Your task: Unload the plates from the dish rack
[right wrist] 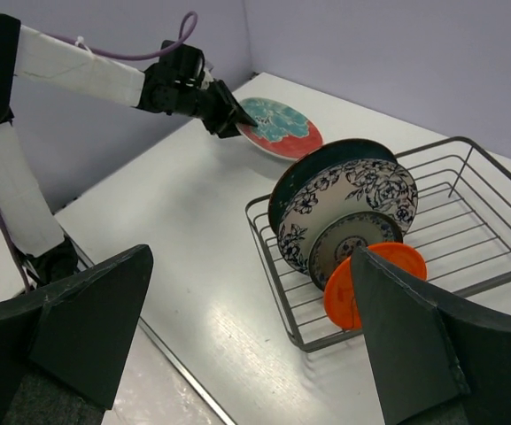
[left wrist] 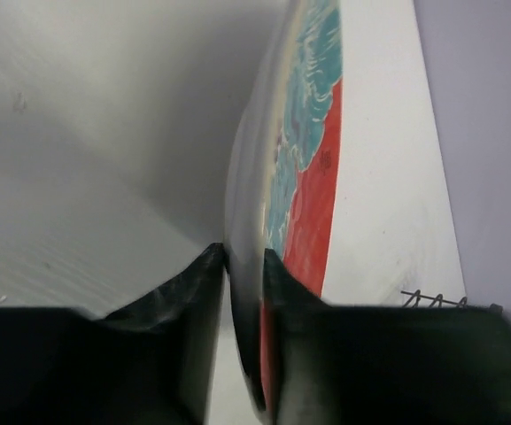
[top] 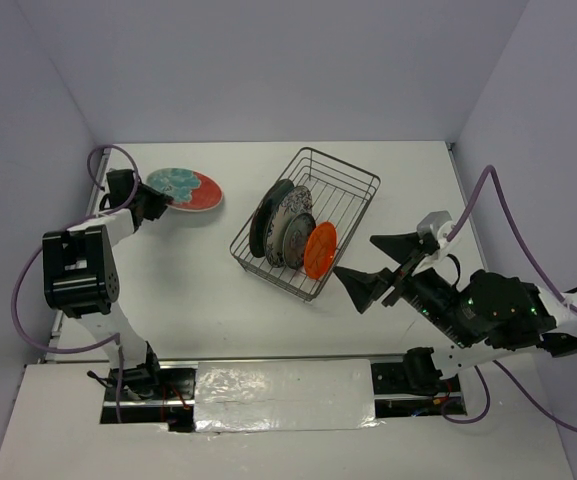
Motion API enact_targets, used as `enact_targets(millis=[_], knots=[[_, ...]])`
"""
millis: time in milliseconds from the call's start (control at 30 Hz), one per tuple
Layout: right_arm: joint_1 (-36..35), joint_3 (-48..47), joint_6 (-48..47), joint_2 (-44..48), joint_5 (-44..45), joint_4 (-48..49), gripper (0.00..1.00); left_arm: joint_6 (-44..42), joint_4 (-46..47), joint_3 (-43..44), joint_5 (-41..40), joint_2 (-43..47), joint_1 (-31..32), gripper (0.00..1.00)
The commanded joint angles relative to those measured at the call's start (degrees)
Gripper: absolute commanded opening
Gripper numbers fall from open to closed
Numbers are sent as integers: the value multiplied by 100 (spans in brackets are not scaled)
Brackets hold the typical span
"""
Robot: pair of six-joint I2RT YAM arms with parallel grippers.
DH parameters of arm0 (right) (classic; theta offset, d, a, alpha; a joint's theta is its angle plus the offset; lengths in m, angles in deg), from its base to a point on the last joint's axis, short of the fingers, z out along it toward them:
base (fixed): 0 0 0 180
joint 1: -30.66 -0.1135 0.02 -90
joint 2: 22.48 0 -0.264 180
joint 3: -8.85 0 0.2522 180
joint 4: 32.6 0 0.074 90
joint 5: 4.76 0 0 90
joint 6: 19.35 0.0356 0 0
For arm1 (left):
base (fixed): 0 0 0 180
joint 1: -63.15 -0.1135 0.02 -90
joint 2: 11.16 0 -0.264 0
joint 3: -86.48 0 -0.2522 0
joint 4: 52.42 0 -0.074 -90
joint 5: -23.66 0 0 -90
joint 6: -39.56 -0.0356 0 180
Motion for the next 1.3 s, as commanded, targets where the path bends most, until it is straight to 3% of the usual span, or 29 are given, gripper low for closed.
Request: enact_targets(millis=[0,67,100,167,233,333,367,467,600,767,900,967,1033,1100,1267], knots=[[-31,-1,343,-146,283,-72,100,218,1173,156,137,164,-73,45],[-23,-54,519,-312,730,-160,100,226,1032,103,58,173,-108,57],[12,-106,876,-409,906,-265,100,244,796,103,23,165,-134,70],[310,-387,1604,-733,1013,-739,100,244,393,60,-117,156,-143,80],[1140,-763,2135,-1024,316,-1291,100,252,127,7,-223,156,-152,88],[2032,-1037,2488,-1639,-672,-1382,100,331,-189,-125,-285,138,-196,92],[2313,-1108,2541,-1945,-935,-1356,100,332,-390,-151,-285,164,-231,97],[2753,-1599,2654,-2456,-1183,-1399,100,140,-1198,41,-626,287,-231,100],[3282,-2276,3041,-3317,-1474,-1444,100,-37,-3366,840,-1163,244,-258,100],[3475,-2436,3323,-3916,-1352,-961,100,-257,-4741,1281,-1874,497,-275,100],[4237,-3373,4008,-4987,-1612,-1853,95,-546,-4927,912,-2454,1998,-223,100],[4328,-3665,4044,-5576,-1502,-2075,91,-1221,-4788,781,-2482,2992,-3,100],[4442,-4035,4280,-5893,-1115,-2585,79,-1931,-4769,736,-2439,3859,312,99],[4521,-4079,4360,-6131,-1087,-2656,67,-2303,-4787,570,-2499,4381,506,100],[4855,-3518,4343,-6114,-1702,-2024,59,-3183,-4656,-254,-2526,5902,613,99]])
